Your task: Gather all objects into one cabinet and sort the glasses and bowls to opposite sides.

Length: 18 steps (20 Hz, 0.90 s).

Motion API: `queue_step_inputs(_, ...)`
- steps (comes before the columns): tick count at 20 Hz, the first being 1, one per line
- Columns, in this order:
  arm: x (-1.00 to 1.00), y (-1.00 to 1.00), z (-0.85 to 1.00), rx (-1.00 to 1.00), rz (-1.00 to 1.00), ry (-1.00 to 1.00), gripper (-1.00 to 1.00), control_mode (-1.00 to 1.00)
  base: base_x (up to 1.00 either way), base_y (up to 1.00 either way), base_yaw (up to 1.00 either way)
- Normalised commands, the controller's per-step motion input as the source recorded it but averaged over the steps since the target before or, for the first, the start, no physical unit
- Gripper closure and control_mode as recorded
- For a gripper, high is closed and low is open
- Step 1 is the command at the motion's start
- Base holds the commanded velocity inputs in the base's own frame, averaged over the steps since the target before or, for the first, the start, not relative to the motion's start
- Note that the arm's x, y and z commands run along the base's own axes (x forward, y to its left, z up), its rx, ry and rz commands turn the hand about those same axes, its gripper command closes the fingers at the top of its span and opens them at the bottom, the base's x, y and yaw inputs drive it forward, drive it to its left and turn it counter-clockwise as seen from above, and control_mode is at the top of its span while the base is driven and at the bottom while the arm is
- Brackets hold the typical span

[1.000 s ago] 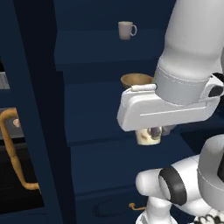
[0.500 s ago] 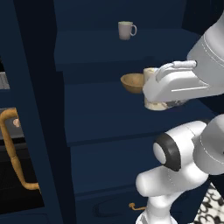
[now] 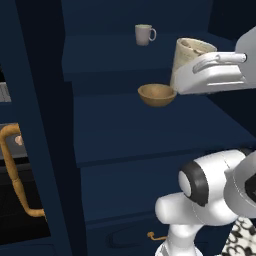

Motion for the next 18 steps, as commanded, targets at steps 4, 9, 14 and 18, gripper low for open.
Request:
queue_step_inputs(4,0.49,0.00,0.56,-0.06,-0.05,0.00,1.00,-1.00,0.00,0.00,0.00)
queue_step_inputs(9,0.57,0.09,0.18,-0.04,-0.02,0.00,1.00,-1.00,0.00,0.00,0.00)
queue_step_inputs(14,0.79,0.08,0.00,-0.07,0.00,0.00,1.00,-1.00,0.00,0.00,0.00)
queue_step_inputs(18,0.83,0.00,0.00,-0.06,-0.01,0.00,1.00,-1.00,0.00,0.00,0.00)
